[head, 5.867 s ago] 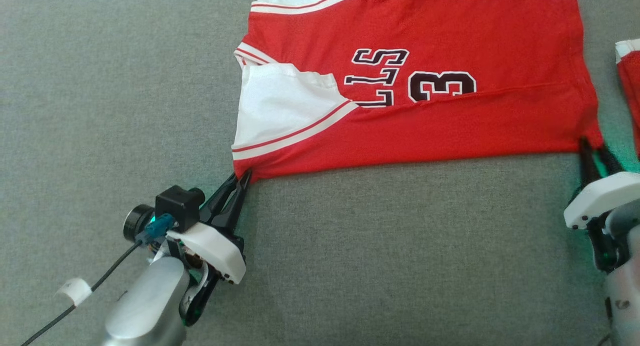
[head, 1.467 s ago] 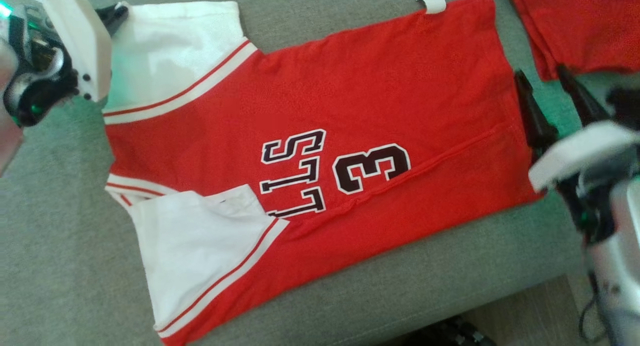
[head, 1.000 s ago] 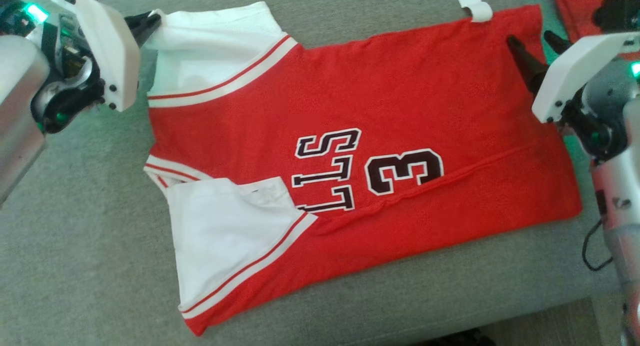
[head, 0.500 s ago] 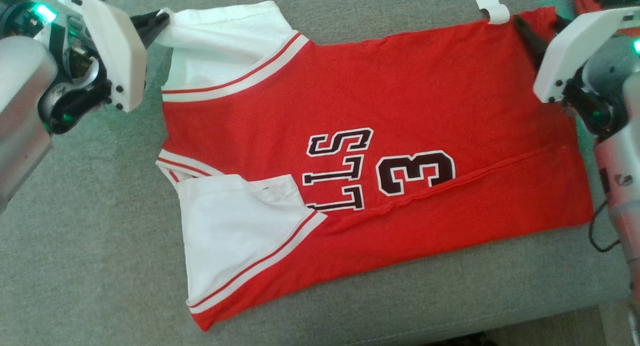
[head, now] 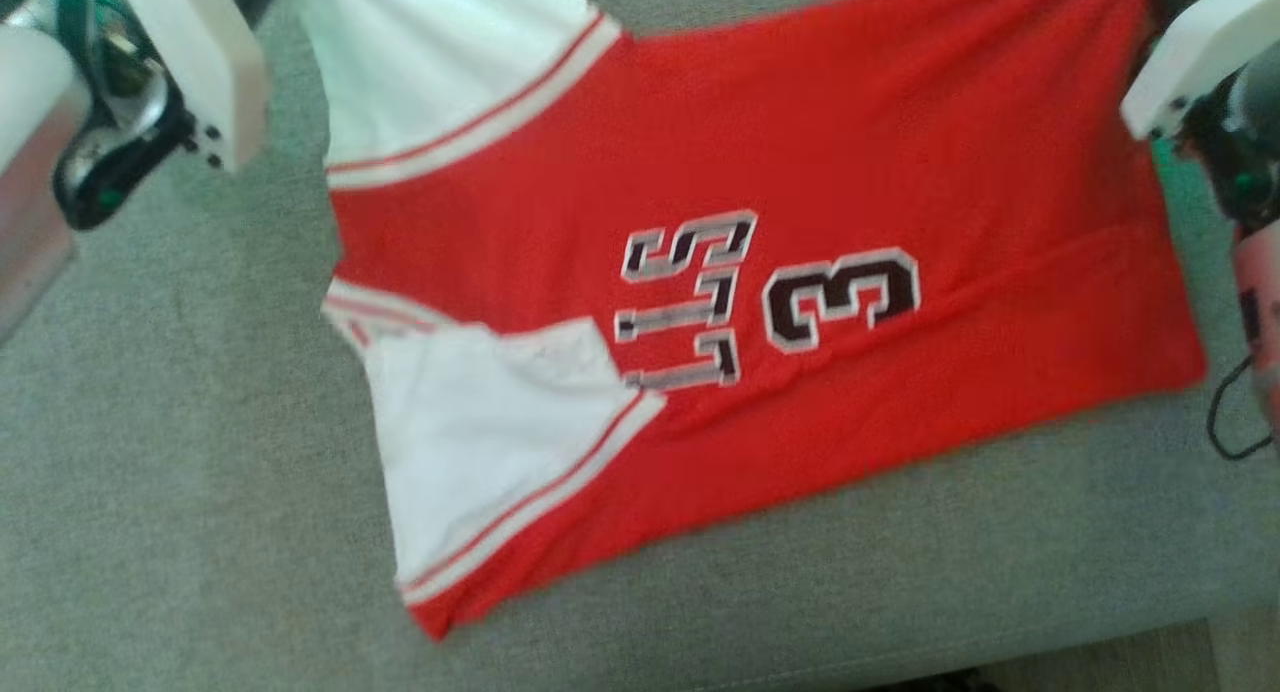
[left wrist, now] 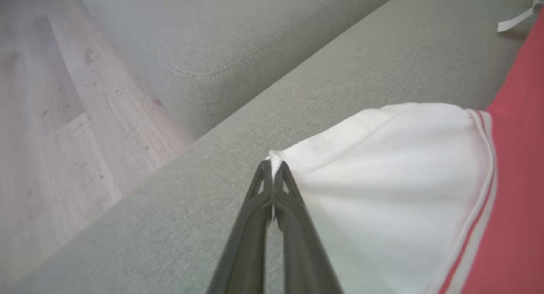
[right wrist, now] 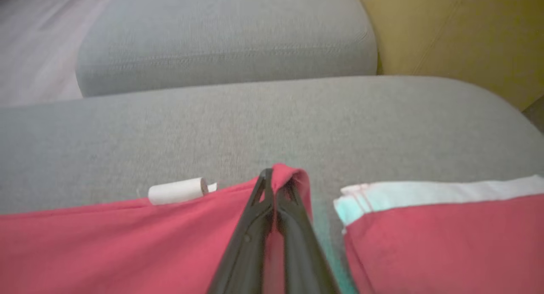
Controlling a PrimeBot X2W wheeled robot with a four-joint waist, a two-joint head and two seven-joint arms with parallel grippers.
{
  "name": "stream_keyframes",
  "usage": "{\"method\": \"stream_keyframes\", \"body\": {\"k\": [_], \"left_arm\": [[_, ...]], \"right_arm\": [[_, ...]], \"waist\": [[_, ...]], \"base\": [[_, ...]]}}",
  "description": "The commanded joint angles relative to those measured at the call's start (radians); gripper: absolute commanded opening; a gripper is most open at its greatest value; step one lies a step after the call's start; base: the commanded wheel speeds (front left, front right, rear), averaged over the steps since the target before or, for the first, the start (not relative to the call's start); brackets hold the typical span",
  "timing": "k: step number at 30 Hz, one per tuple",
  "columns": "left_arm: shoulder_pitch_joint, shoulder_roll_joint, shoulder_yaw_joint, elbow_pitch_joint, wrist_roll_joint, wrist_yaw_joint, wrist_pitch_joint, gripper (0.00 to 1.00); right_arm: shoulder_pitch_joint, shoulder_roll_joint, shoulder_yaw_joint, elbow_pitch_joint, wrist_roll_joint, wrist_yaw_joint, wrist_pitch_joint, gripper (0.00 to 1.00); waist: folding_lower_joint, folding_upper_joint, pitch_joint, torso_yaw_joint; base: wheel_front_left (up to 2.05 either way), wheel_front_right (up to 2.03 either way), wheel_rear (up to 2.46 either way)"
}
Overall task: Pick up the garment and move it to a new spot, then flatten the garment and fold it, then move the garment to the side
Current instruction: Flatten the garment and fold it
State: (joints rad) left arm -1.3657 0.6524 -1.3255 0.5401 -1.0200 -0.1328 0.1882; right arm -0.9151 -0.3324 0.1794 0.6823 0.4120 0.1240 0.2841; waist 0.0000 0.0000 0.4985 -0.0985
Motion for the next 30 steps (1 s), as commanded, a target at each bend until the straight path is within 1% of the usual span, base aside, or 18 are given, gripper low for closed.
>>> {"method": "stream_keyframes", "body": {"k": [1,6,8,12,16,18,20,25,30], "left_arm": [[-0.082,0.038,0.046,0.012,0.017,0.002,-0.044,0.00],[-0.111,0.015,0.046,0.060,0.019,0.002,-0.160,0.00],[-0.094,0.006,0.045,0.061,0.000,0.002,-0.187,0.00],[-0.051,0.008,0.045,0.033,-0.011,0.002,-0.220,0.00],[0.034,0.019,0.045,-0.017,-0.002,0.002,-0.262,0.00],[0.083,0.028,0.045,-0.048,-0.050,0.002,-0.276,0.00],[0.125,0.043,0.045,-0.077,-0.070,0.002,-0.293,0.00],[0.234,0.076,0.045,-0.148,-0.075,0.002,-0.315,0.00],[0.345,0.084,0.045,-0.214,-0.085,0.002,-0.340,0.00]], "right_arm": [[-0.036,-0.019,-0.011,-0.019,-0.012,0.007,-0.030,0.00],[-0.047,-0.034,-0.031,0.005,-0.004,0.007,-0.077,0.00],[-0.031,-0.045,-0.034,0.008,0.009,0.007,-0.087,0.00],[0.008,-0.062,-0.030,-0.004,0.027,0.007,-0.101,0.00],[0.090,-0.092,-0.032,-0.036,0.049,0.007,-0.115,0.00],[0.134,-0.107,-0.033,-0.056,0.060,0.007,-0.115,0.00],[0.178,-0.119,-0.039,-0.078,0.066,0.007,-0.117,0.00],[0.297,-0.137,-0.073,-0.137,0.076,0.007,-0.114,0.00],[0.430,-0.153,-0.121,-0.203,0.085,0.007,-0.105,0.00]], "waist": [[0.0000,0.0000,0.001,0.004],[0.0000,0.0000,-0.012,0.024],[0.0000,0.0000,-0.023,0.034],[0.0000,0.0000,-0.038,0.051],[0.0000,0.0000,-0.065,0.083],[0.0000,0.0000,-0.079,0.096],[0.0000,0.0000,-0.093,0.106],[0.0000,0.0000,-0.133,0.133],[0.0000,0.0000,-0.175,0.157]], "base": [[0.00,0.00,0.00],[0.00,0.00,0.00],[0.00,0.00,0.00],[0.00,0.00,0.00],[0.00,0.00,0.00],[0.00,0.00,0.00],[0.00,0.00,0.00],[0.00,0.00,0.00],[0.00,0.00,0.00]]}}
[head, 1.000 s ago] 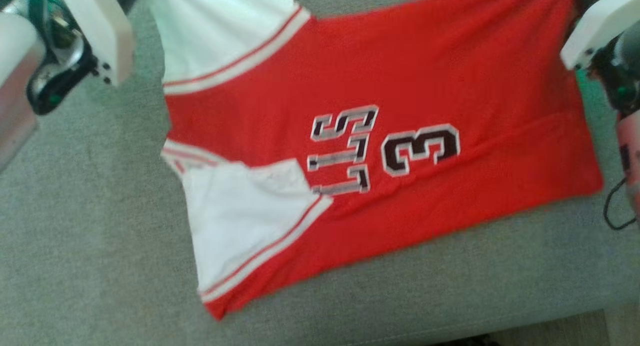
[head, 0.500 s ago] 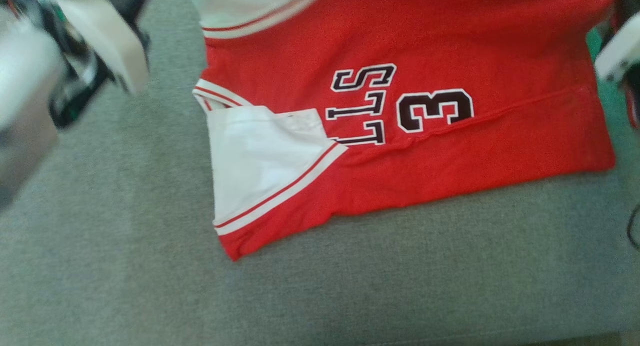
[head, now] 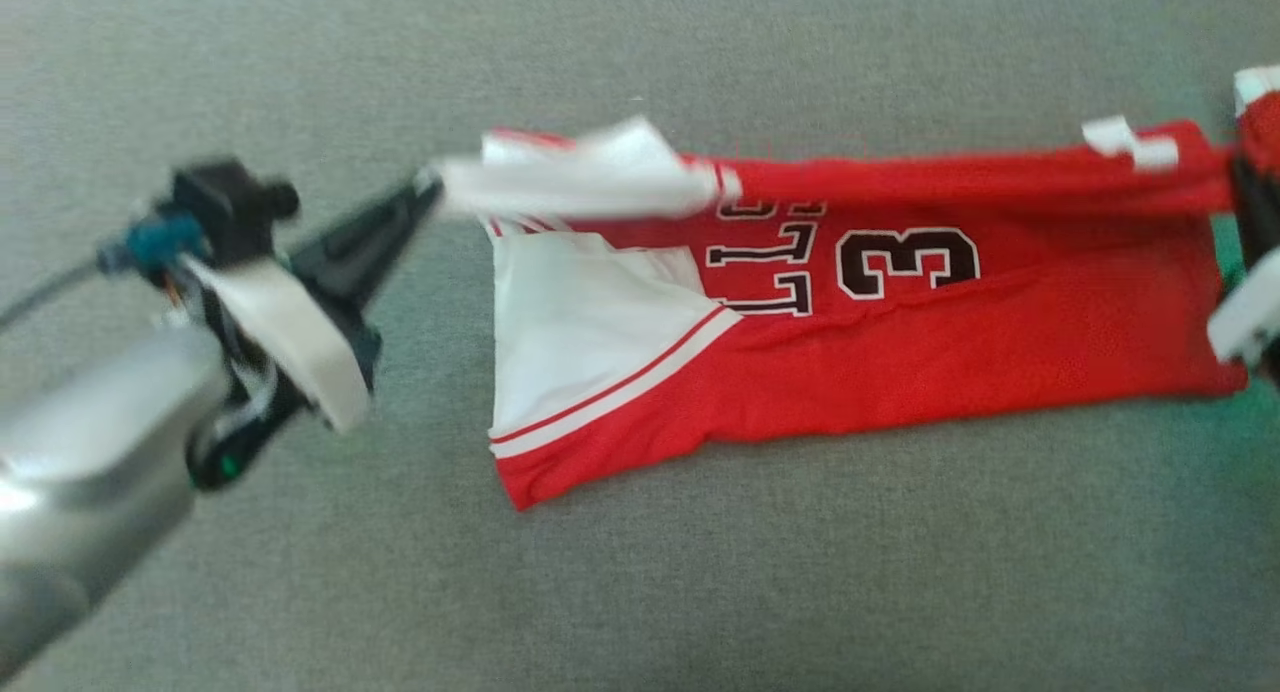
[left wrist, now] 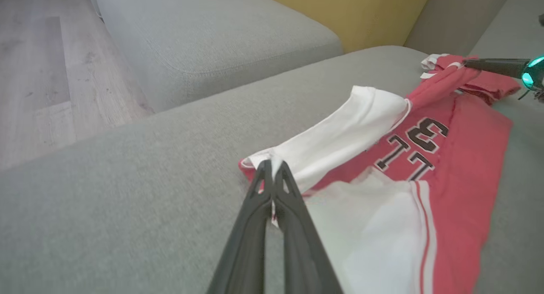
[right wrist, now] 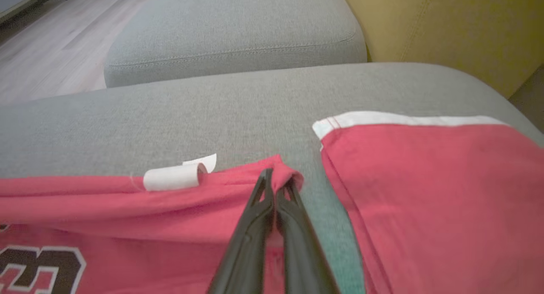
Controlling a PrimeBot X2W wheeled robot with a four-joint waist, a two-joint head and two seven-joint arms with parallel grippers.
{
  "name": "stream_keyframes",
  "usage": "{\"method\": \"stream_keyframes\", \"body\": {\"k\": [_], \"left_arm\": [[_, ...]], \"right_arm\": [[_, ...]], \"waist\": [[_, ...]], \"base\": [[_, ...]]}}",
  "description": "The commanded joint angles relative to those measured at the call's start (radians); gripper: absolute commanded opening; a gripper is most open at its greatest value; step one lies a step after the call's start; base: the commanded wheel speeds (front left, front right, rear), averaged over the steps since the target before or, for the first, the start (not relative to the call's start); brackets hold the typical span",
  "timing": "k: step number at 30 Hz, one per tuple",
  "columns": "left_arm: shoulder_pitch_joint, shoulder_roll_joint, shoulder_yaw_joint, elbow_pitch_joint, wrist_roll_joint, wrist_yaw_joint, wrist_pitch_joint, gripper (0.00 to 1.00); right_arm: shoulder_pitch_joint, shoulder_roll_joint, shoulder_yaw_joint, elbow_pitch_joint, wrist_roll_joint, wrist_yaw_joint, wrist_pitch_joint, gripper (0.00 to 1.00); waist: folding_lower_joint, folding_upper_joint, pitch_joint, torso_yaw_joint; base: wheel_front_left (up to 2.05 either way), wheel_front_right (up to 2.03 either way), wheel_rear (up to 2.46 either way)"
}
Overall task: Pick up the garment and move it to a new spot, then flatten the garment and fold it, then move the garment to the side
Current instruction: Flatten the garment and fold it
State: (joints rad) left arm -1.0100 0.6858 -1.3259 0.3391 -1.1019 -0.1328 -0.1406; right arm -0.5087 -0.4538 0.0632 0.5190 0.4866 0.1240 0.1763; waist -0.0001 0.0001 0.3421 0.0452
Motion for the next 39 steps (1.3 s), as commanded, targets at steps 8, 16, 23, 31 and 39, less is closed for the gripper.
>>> {"method": "stream_keyframes", "body": {"k": [8,16,23,31,39], "left_arm": [[0.155,0.060,0.046,-0.092,0.032,0.047,-0.045,0.00],[0.274,0.007,0.046,-0.102,0.039,0.066,-0.061,0.00],[0.304,-0.057,0.068,-0.044,0.041,0.085,-0.099,1.00],[0.453,-0.117,0.239,-0.080,0.137,0.237,-0.120,1.00],[0.758,-0.242,0.494,-0.225,0.422,0.430,-0.121,1.00]], "right_arm": [[0.192,-0.017,-0.087,-0.152,0.005,0.007,0.031,0.00],[0.280,0.026,-0.147,-0.206,-0.063,0.007,0.077,0.00],[0.304,0.077,-0.197,-0.208,-0.121,0.007,0.032,1.00],[0.421,0.185,-0.260,-0.261,-0.134,0.007,-0.050,1.00],[0.525,0.318,-0.349,-0.285,-0.119,0.007,-0.073,1.00]], "waist": [[0.0001,-0.0001,-0.048,0.022],[0.0001,-0.0001,-0.042,0.029],[0.0001,-0.0001,-0.065,0.031],[0.0001,-0.0001,-0.167,0.028],[0.0001,-0.0001,-0.254,0.068]], "base": [[0.00,0.00,0.00],[0.00,0.00,0.00],[0.00,0.00,0.00],[0.00,0.00,0.00],[0.00,0.00,0.00]]}}
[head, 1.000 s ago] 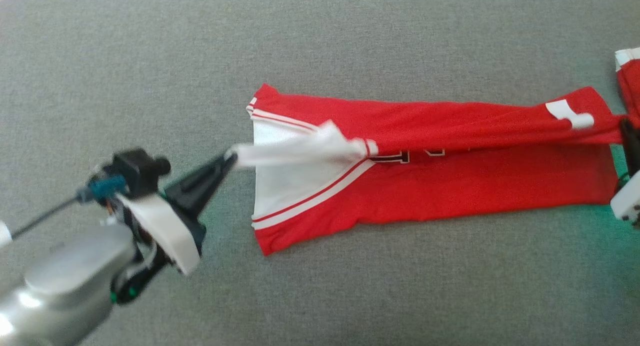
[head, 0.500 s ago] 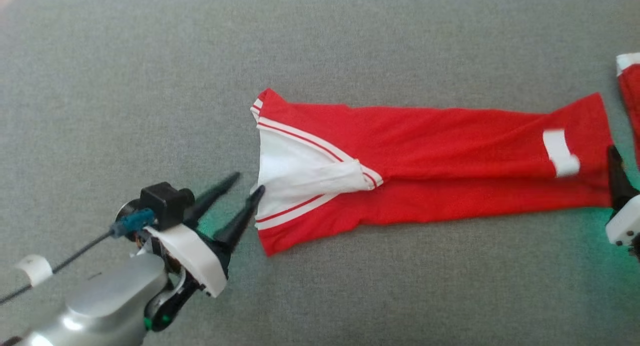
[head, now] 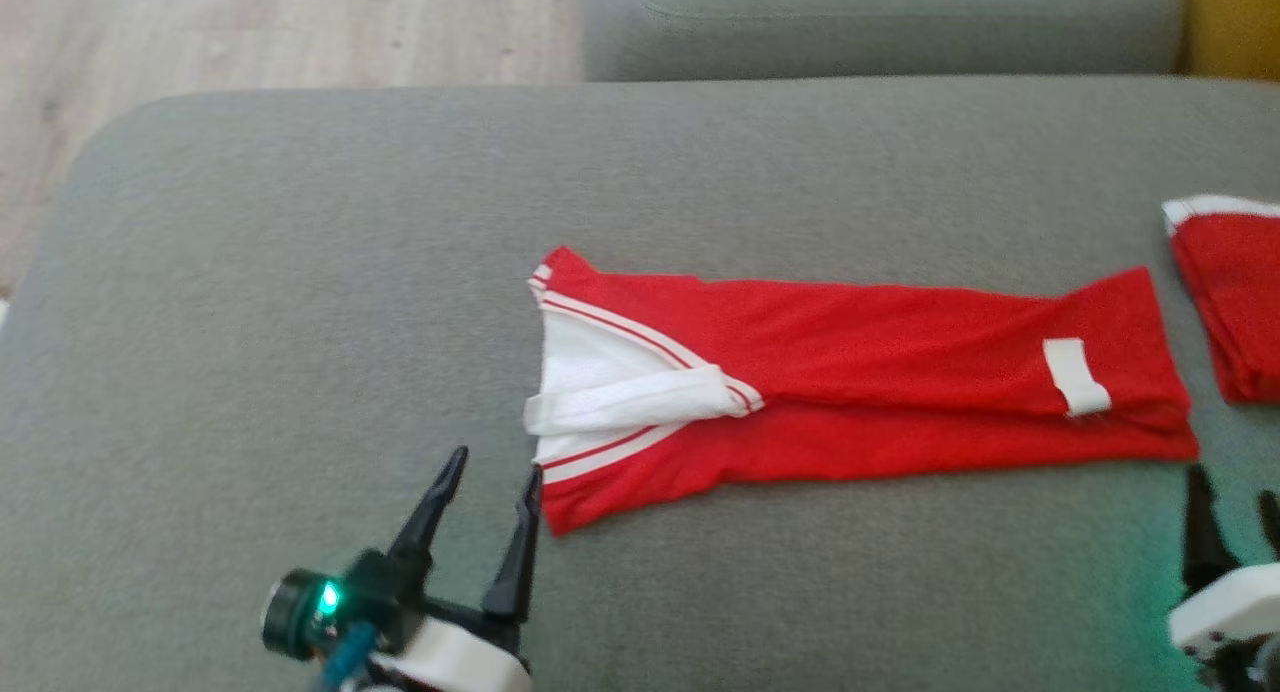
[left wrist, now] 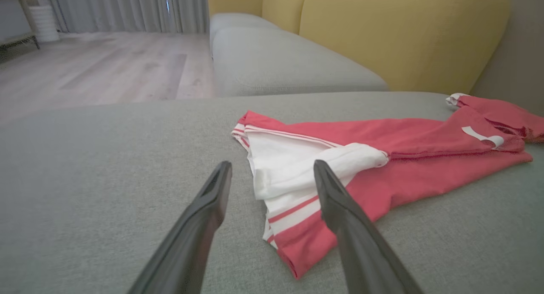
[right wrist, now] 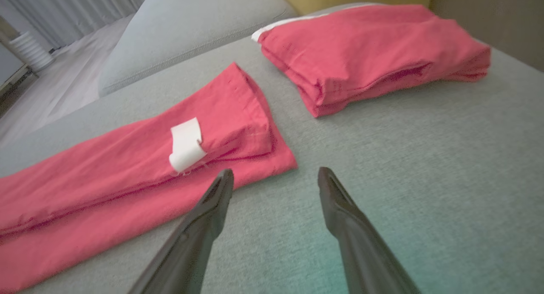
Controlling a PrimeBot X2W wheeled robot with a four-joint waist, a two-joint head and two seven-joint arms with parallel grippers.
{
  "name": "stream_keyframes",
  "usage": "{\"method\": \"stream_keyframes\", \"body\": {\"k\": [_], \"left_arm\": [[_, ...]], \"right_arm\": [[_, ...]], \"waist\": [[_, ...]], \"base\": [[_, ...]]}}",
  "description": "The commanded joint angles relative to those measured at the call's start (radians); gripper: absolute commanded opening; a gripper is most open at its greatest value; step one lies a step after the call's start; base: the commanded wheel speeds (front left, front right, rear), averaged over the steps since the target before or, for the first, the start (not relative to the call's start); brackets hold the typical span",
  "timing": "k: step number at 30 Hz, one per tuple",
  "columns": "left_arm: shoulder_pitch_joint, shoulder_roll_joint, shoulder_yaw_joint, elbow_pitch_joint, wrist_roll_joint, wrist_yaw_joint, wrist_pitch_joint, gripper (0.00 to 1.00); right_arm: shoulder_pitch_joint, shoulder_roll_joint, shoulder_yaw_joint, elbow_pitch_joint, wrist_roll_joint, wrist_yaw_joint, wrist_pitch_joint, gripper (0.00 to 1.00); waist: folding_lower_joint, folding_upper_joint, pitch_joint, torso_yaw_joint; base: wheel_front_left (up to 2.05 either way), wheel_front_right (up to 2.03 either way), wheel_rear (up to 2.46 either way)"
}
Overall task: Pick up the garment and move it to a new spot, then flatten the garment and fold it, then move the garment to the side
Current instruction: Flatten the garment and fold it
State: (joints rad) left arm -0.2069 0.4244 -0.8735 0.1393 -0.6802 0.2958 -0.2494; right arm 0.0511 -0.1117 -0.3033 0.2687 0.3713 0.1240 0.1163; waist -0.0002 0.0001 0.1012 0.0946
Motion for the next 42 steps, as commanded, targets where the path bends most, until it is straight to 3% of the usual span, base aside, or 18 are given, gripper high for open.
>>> {"method": "stream_keyframes", "body": {"k": [1,4,7,16,17,18,19,20,21,29,35,42], "left_arm": [[-0.018,0.003,0.062,-0.040,0.043,0.019,-0.012,1.00],[0.052,-0.049,0.117,-0.081,0.148,0.060,-0.012,1.00],[0.100,-0.094,0.156,-0.116,0.230,0.069,-0.012,1.00],[0.149,-0.184,0.217,-0.130,0.360,-0.012,-0.012,1.00],[0.152,-0.191,0.227,-0.127,0.368,-0.018,-0.012,1.00],[0.157,-0.199,0.238,-0.125,0.374,-0.025,-0.012,1.00],[0.161,-0.205,0.247,-0.122,0.380,-0.033,-0.012,1.00],[0.165,-0.211,0.257,-0.119,0.386,-0.040,-0.012,1.00],[0.170,-0.217,0.268,-0.116,0.391,-0.047,-0.012,1.00],[0.203,-0.248,0.331,-0.098,0.438,-0.097,-0.012,1.00],[0.226,-0.261,0.367,-0.093,0.463,-0.124,-0.012,1.00],[0.239,-0.281,0.389,-0.077,0.484,-0.159,-0.012,1.00]], "right_arm": [[-0.044,-0.013,-0.004,-0.028,-0.008,0.007,-0.015,1.00],[-0.096,0.007,-0.070,0.006,-0.026,0.007,-0.009,1.00],[-0.172,0.014,-0.164,0.067,-0.072,0.007,0.013,1.00],[-0.339,0.013,-0.402,0.289,-0.265,0.007,0.152,1.00],[-0.348,0.020,-0.416,0.308,-0.260,0.007,0.172,0.95],[-0.355,0.027,-0.420,0.323,-0.253,0.007,0.189,0.75],[-0.358,0.033,-0.416,0.330,-0.248,0.007,0.197,0.47],[-0.360,0.037,-0.410,0.334,-0.241,0.007,0.201,0.11],[-0.360,0.040,-0.401,0.336,-0.233,0.007,0.202,0.00],[-0.324,0.007,-0.361,0.274,-0.172,0.007,0.126,0.00],[-0.294,-0.040,-0.355,0.158,-0.090,0.007,0.115,0.00],[-0.277,0.013,-0.150,-0.116,0.016,0.007,0.129,0.00]], "waist": [[0.0002,-0.0001,-0.016,0.030],[0.0002,-0.0001,-0.016,0.066],[0.0002,-0.0001,-0.007,0.103],[0.0002,-0.0001,0.029,0.176],[0.0002,-0.0001,0.030,0.177],[0.0002,-0.0001,0.031,0.177],[0.0002,-0.0001,0.031,0.176],[0.0002,-0.0001,0.030,0.175],[0.0002,-0.0001,0.027,0.172],[0.0002,-0.0001,-0.008,0.128],[0.0002,-0.0001,-0.022,0.109],[0.0002,-0.0001,-0.033,0.114]], "base": [[0.00,0.00,0.00],[0.00,0.00,0.00],[0.00,0.00,0.00],[0.00,0.00,0.00],[0.00,0.00,0.00],[0.00,0.00,0.00],[0.00,0.00,0.00],[0.00,0.00,0.00],[0.00,0.00,0.00],[0.00,0.00,0.00],[0.00,0.00,0.00],[0.00,0.00,0.00]]}}
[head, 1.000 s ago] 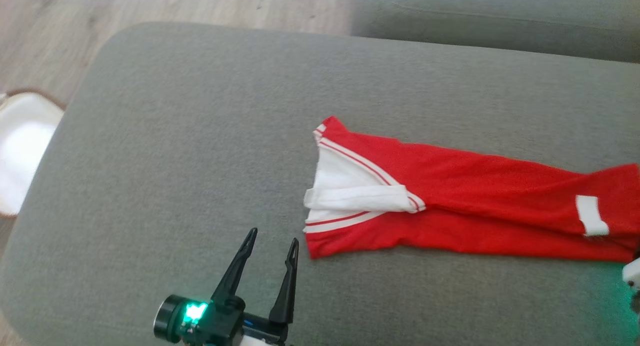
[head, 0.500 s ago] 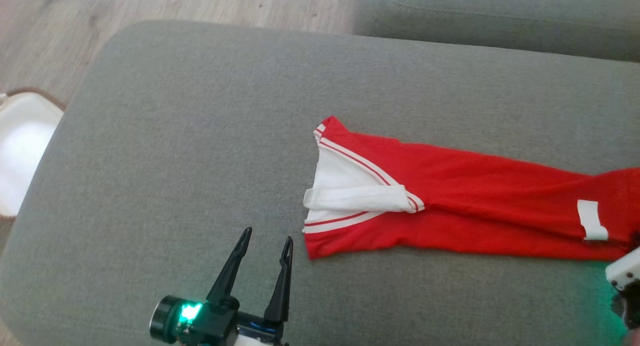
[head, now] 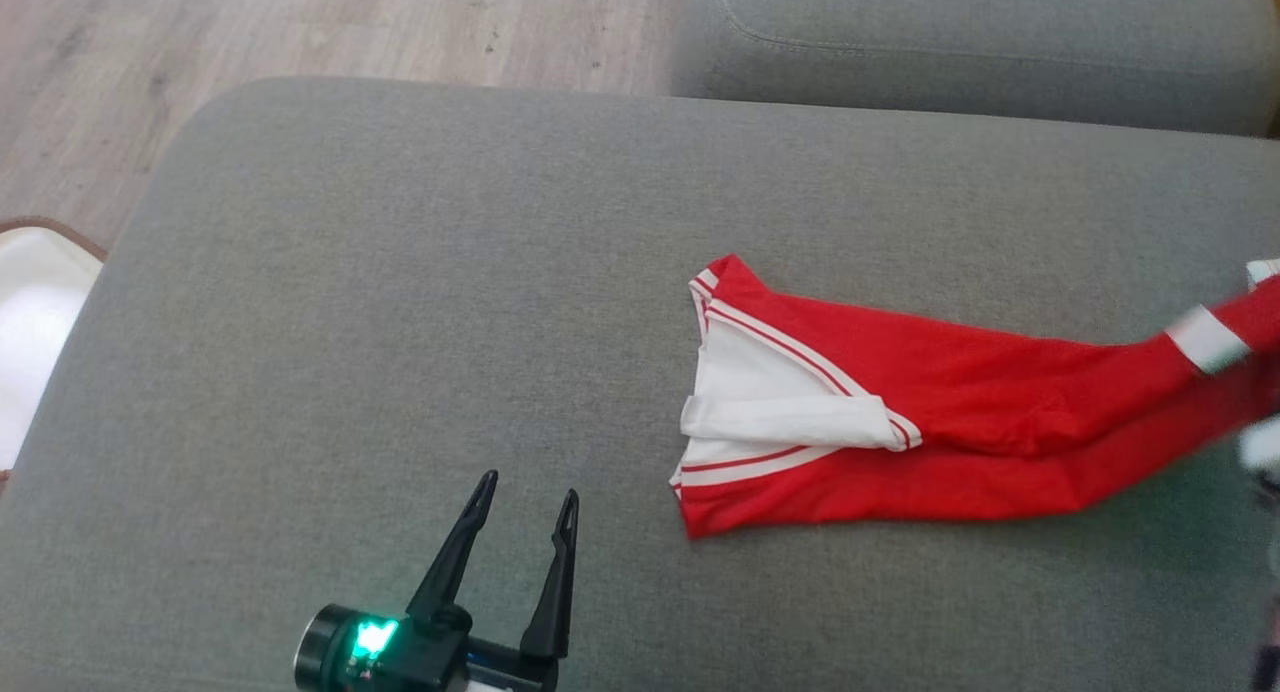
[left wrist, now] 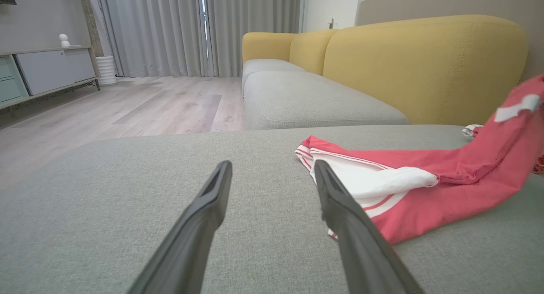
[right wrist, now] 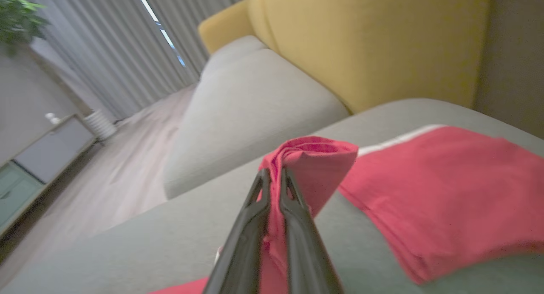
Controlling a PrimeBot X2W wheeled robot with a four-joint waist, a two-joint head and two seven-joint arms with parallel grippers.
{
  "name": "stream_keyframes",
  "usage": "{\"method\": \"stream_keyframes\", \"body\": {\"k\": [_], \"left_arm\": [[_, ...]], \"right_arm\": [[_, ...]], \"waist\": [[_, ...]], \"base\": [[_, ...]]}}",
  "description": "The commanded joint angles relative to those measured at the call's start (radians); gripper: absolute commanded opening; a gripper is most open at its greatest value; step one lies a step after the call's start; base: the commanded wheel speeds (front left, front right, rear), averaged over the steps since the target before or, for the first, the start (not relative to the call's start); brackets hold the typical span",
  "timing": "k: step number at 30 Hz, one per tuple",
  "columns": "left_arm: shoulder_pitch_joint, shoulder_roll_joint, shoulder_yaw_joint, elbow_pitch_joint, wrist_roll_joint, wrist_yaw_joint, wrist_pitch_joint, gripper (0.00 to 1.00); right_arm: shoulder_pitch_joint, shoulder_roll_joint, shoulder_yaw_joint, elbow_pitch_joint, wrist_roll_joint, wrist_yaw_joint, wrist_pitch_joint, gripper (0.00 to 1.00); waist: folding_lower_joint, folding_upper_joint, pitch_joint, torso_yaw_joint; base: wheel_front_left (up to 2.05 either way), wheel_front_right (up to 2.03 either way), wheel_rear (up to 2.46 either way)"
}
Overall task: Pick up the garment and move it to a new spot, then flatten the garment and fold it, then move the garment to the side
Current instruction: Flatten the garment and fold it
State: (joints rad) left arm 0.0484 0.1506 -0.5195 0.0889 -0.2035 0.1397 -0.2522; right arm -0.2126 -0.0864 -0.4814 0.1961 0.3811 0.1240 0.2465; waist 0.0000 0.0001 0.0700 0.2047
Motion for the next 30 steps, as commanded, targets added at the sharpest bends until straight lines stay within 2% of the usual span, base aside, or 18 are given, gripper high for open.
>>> {"method": "stream_keyframes", "body": {"k": [1,5,9,19,22,23,24,30], "left_arm": [[-0.016,-0.009,0.037,-0.023,0.009,-0.008,-0.009,1.00],[-0.006,-0.016,0.052,-0.015,0.017,-0.020,-0.009,1.00],[0.002,-0.024,0.061,-0.008,0.024,-0.033,-0.010,1.00],[0.004,-0.048,0.077,0.011,0.039,-0.064,-0.010,1.00],[0.004,-0.054,0.080,0.016,0.044,-0.071,-0.010,1.00],[0.004,-0.057,0.081,0.017,0.046,-0.073,-0.010,1.00],[0.003,-0.060,0.082,0.018,0.047,-0.075,-0.010,1.00],[0.009,-0.071,0.098,0.014,0.056,-0.078,-0.010,1.00]], "right_arm": [[-0.008,-0.005,0.066,-0.082,0.013,0.007,-0.003,0.00],[0.008,0.022,0.222,-0.188,0.037,0.007,0.009,0.00],[0.020,0.033,0.371,-0.214,0.063,0.007,0.016,0.00],[0.004,0.036,0.690,-0.054,0.148,0.007,-0.033,0.00],[-0.009,0.036,0.769,0.018,0.130,0.007,-0.055,0.00],[-0.011,0.036,0.788,0.043,0.133,0.007,-0.068,0.19],[-0.013,0.036,0.802,0.066,0.136,0.007,-0.086,1.00],[-0.026,0.036,0.863,0.090,0.194,0.007,-0.272,1.00]], "waist": [[0.0000,-0.0001,-0.004,0.007],[0.0000,-0.0001,-0.013,0.025],[0.0000,-0.0001,-0.016,0.049],[0.0000,-0.0001,-0.011,0.104],[0.0000,-0.0001,-0.008,0.115],[0.0000,-0.0001,-0.008,0.117],[0.0000,-0.0001,-0.008,0.120],[0.0000,-0.0001,-0.024,0.116]], "base": [[0.00,0.00,0.00],[0.00,0.00,0.00],[0.00,0.00,0.00],[0.00,0.00,0.00],[0.00,0.00,0.00],[0.00,0.00,0.00],[0.00,0.00,0.00],[0.00,0.00,0.00]]}}
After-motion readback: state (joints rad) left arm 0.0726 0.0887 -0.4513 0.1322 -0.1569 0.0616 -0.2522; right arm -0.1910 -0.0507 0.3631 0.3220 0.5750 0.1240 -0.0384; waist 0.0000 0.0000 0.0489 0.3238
